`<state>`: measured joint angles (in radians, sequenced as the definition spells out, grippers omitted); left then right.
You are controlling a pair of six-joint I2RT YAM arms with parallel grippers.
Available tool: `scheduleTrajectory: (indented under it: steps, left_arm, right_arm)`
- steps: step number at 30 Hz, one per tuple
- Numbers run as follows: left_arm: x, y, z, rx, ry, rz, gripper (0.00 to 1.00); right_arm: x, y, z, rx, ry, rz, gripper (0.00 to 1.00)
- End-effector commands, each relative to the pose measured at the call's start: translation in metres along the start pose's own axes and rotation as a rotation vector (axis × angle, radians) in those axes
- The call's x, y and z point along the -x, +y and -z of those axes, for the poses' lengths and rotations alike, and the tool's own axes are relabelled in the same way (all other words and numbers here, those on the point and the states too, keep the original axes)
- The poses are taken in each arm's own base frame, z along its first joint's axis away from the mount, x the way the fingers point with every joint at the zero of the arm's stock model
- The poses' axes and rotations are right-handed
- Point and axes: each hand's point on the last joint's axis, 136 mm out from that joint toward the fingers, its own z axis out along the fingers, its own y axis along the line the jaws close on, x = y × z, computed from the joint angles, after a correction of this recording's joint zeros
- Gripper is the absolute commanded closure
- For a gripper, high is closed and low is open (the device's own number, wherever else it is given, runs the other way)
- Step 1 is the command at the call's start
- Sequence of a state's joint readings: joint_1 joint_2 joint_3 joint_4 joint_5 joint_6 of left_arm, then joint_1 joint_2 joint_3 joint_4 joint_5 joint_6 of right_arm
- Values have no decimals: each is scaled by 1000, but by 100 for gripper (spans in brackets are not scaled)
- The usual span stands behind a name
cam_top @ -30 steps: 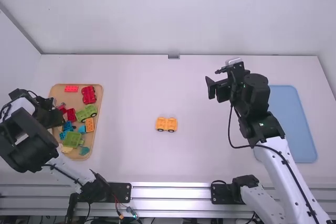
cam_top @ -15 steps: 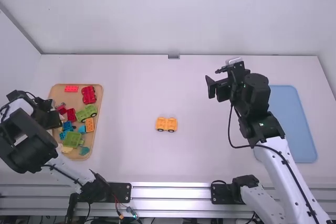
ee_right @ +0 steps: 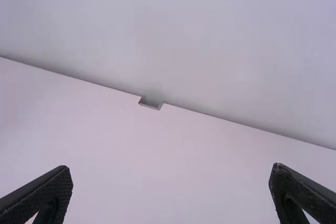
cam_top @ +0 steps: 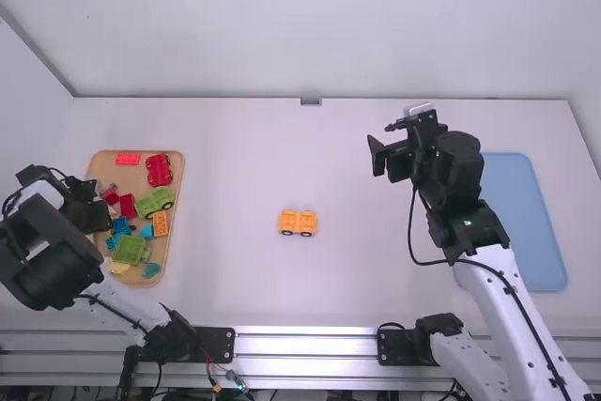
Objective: Assemble lego blocks to make yellow taxi
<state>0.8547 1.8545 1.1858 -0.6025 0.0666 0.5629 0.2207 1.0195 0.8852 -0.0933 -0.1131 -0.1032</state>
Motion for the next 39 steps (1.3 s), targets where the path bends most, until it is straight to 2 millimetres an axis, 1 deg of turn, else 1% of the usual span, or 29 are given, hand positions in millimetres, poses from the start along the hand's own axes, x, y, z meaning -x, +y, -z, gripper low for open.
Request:
scheduleTrajectory:
  steps: [1, 6, 10, 14, 15, 18, 22, 26, 29, 31, 32, 35, 37, 39]
  left_arm:
    - [-8, -1, -6, -5, 18, -4, 60]
    - [-10, -3, -12, -1, 10, -6, 59]
    - [-11, -6, -18, -1, -5, -39, 60]
    - [-14, -4, -20, 2, -4, -17, 59]
    - [-14, -5, -21, -4, -8, -16, 61]
    - [-10, -5, -23, -5, -32, -1, 60]
    - [-12, -6, -28, 3, -38, -4, 61]
    - [-11, -4, -29, 9, -48, 3, 59]
    - [-11, -6, -29, 3, -46, 3, 62]
    - [-11, -6, -29, 4, -46, 13, 64]
    - [-11, -5, -29, 6, -44, 21, 67]
    - [-13, -6, -29, 3, -39, 22, 70]
    - [-13, -6, -29, 2, -38, 21, 68]
    - [-12, -6, -29, 4, -43, 22, 60]
  right_arm:
    - [22, 0, 8, 0, -53, 6, 1]
    - [21, 0, 8, 0, -53, 7, 1]
    - [22, 0, 8, 0, -53, 7, 2]
    - [22, 0, 8, -1, -56, 7, 1]
    - [22, 0, 8, -1, -56, 6, 1]
    - [22, 0, 8, 0, -56, 7, 1]
    - [22, 0, 8, 0, -56, 7, 1]
    - [23, 1, 8, 1, -58, 7, 1]
    - [23, 1, 8, 1, -60, 8, 1]
    - [23, 1, 8, 1, -60, 8, 1]
    - [23, 1, 8, 1, -60, 8, 1]
    - [23, 0, 8, 0, -60, 7, 1]
    - [23, 0, 8, 1, -60, 7, 1]
    - [23, 2, 8, 4, -59, 9, 1]
